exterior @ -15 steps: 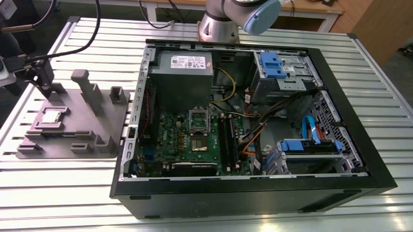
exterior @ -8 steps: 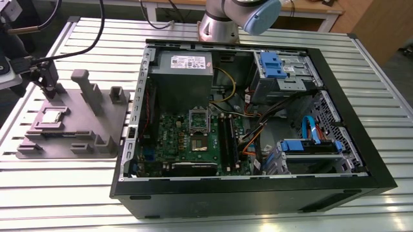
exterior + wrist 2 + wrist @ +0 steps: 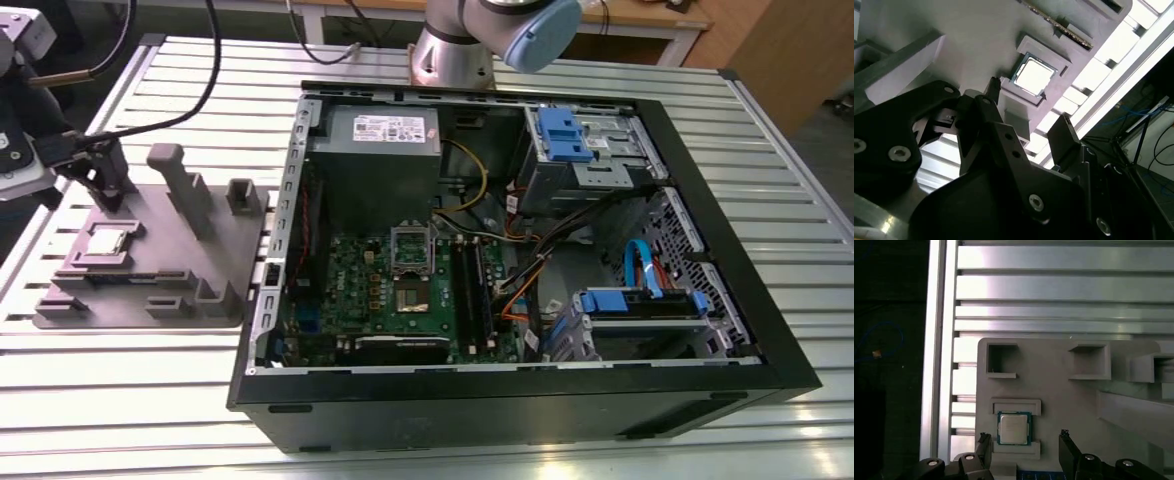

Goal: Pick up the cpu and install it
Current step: 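Pick up the cpu and move it towards the insertion slot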

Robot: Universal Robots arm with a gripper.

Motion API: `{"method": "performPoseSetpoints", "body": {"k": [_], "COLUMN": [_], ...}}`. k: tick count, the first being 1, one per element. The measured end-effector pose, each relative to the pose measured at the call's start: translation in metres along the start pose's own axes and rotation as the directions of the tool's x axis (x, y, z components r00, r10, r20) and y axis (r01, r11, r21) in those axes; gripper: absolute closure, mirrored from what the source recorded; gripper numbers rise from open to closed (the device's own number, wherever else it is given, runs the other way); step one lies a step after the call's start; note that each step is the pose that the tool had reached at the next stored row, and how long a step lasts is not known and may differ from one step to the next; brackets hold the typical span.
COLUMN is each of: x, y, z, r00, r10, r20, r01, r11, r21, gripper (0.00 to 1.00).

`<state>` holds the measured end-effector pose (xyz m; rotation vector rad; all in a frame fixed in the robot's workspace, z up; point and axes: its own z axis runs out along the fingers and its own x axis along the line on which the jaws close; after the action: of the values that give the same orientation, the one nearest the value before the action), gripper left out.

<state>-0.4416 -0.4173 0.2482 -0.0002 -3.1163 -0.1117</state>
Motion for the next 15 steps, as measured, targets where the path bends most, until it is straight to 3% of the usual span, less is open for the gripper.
{"method": "performPoseSetpoints", "body": {"k": [5,8,15], "x": [-0.0002,-0.0003,-0.0006], "y": [-0.0008,-0.0009,-0.0017], "z": [0.0085,0.0104,0.0224], "r00": [0.9991,0.999,1.0], "r10": [0.042,0.045,0.003], "r20": [0.0031,0.0046,0.0014], "r01": [-0.042,-0.046,-0.003], "r11": [0.9991,0.9986,0.9996], "r21": [0.0012,0.027,0.0283], "gripper": [0.35,0.35,0.35]}}
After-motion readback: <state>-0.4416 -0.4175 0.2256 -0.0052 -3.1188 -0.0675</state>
